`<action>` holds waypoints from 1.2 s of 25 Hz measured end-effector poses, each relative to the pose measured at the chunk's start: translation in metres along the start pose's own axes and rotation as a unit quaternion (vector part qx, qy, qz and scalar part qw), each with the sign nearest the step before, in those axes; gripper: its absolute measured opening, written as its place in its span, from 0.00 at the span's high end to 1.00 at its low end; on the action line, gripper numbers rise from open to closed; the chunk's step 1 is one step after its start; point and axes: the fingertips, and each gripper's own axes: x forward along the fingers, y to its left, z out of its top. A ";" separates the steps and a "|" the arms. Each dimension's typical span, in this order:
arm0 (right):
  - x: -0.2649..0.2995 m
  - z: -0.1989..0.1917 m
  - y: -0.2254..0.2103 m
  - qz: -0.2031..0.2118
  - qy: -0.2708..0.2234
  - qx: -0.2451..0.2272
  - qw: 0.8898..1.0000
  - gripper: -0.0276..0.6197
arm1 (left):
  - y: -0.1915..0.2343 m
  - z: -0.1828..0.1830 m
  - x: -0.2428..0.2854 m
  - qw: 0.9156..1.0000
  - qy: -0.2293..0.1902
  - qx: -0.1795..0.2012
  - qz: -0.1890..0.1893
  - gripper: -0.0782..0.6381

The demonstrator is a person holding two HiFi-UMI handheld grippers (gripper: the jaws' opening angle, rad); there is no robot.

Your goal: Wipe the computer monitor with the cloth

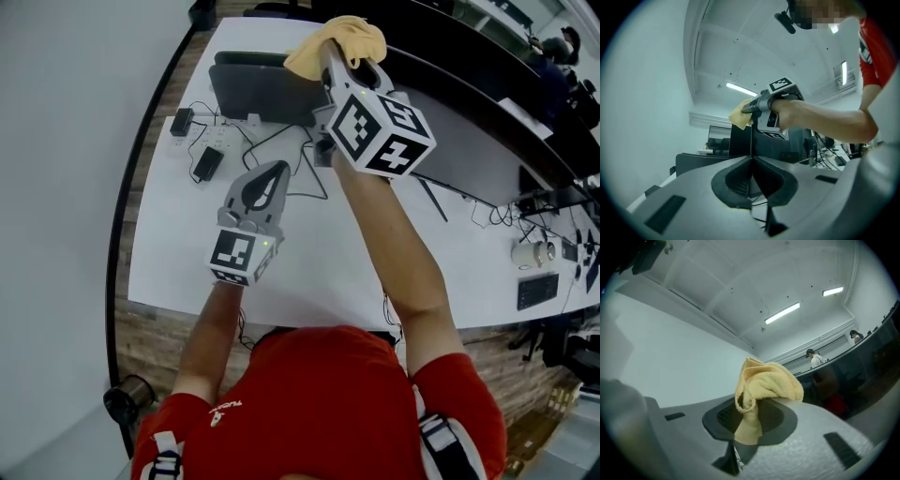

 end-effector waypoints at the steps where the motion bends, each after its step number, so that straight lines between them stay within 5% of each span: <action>1: 0.001 0.004 0.001 0.002 -0.003 -0.001 1.000 0.85 | 0.000 0.001 0.001 1.000 0.000 0.001 -0.001 0.88; 10: -0.011 0.031 0.018 0.034 -0.039 -0.034 0.998 0.84 | 0.013 0.003 -0.006 1.000 -0.002 0.002 0.014 0.88; 18: -0.074 0.013 0.028 0.084 -0.053 -0.134 0.986 0.84 | 0.017 0.014 -0.007 0.999 -0.023 -0.003 0.032 0.88; 30: -0.184 -0.043 -0.028 0.107 -0.009 -0.173 0.979 0.84 | -0.070 0.035 0.017 0.998 -0.051 0.039 0.013 0.88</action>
